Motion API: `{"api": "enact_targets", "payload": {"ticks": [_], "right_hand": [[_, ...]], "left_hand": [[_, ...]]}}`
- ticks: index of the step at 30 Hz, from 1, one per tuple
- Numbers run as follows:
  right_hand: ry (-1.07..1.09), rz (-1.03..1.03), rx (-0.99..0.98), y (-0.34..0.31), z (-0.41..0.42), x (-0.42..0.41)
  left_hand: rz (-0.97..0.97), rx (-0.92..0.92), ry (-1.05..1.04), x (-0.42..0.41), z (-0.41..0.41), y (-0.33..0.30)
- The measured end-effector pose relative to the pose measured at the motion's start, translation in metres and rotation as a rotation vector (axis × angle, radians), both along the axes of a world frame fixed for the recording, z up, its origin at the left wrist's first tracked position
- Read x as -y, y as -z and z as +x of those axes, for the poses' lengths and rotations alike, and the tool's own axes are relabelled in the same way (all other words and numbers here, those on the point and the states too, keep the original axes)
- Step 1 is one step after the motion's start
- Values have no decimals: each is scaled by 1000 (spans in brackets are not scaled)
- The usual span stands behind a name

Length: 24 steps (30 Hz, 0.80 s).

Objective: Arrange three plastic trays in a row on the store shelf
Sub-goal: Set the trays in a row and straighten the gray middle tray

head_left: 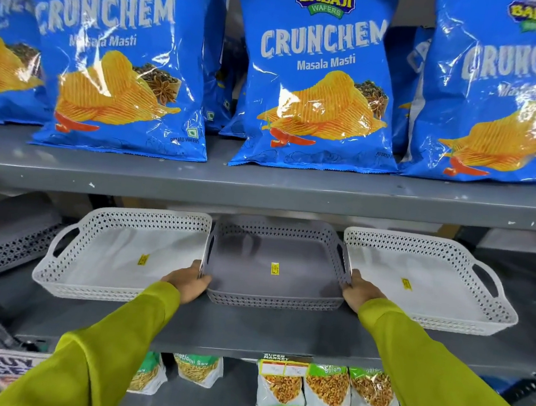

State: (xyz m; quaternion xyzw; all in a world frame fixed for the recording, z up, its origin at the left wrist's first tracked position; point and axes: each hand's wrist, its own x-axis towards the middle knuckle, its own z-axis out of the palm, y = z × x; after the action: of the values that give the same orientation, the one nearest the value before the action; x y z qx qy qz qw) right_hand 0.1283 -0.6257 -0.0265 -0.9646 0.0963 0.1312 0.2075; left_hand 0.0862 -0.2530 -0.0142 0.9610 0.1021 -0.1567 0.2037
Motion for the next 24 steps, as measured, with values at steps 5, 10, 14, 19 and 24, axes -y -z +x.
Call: {"api": "enact_targets", "payload": {"ticks": [5, 10, 14, 19, 24], "right_hand": [[1, -36, 9, 1, -13, -3], [-15, -58, 13, 2, -26, -3], [-26, -77, -6, -1, -38, -2], [-29, -80, -16, 0, -51, -3], [-9, -80, 0, 1, -60, -5]], "left_hand": [[19, 5, -2, 2, -14, 2], [22, -1, 1, 2, -26, 4], [22, -2, 7, -2, -38, 6], [45, 15, 19, -3, -51, 5], [42, 25, 15, -3, -58, 5]]}}
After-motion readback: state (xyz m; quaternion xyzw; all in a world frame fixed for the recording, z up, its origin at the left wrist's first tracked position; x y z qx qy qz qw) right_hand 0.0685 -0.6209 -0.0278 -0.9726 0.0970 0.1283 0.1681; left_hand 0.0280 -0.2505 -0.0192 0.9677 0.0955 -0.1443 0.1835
